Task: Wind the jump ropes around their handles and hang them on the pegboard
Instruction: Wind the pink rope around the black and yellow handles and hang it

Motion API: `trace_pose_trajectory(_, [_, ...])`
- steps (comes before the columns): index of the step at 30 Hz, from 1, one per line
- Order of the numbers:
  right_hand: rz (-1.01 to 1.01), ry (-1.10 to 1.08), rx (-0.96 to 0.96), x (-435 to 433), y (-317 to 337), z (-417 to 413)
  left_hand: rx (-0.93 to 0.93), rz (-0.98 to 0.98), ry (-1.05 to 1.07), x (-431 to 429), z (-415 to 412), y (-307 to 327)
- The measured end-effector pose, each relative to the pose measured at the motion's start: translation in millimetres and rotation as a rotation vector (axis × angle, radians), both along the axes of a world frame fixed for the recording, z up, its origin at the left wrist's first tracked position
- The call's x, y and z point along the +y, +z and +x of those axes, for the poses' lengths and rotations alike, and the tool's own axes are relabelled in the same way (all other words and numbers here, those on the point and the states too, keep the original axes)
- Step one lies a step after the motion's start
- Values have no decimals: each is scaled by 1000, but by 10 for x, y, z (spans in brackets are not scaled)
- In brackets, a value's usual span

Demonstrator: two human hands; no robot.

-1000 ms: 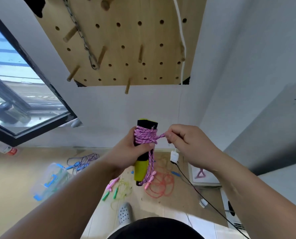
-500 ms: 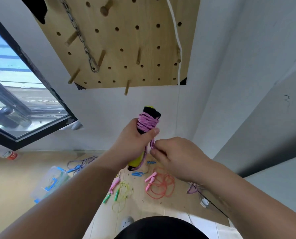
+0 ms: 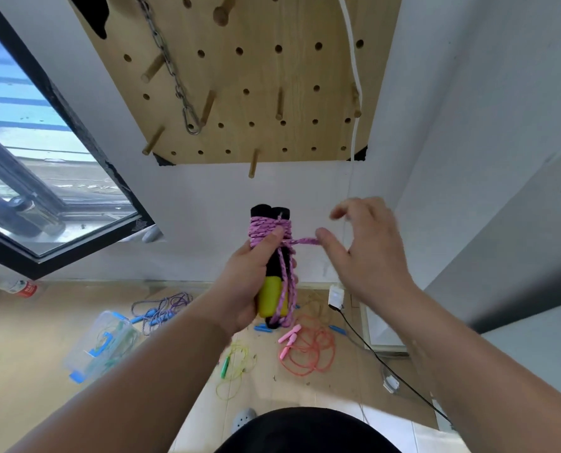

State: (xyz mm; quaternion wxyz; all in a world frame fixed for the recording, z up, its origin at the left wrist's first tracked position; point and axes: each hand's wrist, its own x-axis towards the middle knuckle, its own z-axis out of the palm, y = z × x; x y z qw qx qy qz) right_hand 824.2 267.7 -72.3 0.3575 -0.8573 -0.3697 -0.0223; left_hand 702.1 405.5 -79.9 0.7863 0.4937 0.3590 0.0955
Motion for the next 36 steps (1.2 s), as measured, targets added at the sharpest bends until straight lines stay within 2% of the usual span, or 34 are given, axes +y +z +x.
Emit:
trace_pose_trajectory(4, [58, 94, 354, 142, -83, -316, -67, 15, 62, -135, 95, -64])
trace_pose_trajectory(13, [315, 153, 614, 67, 2, -324, -158, 24, 41, -255, 53, -163])
trace_pose_trajectory(18, [518, 14, 910, 109, 26, -393, -218, 193, 4, -323, 57, -107])
trace_pose_trajectory(22, [676, 49, 1188, 100, 135, -349, -221, 333, -117, -371, -3, -47])
trace_pose_trajectory(26, [616, 83, 1180, 75, 137, -253, -205, 453, -209, -376, -31, -39])
trace_pose_trajectory(33, [564, 347, 1118, -43, 153, -207, -132, 478, -350, -340, -73, 8])
trace_pose_trajectory(36, [593, 327, 1099, -12, 142, -209, -143, 544, -408, -240, -51, 25])
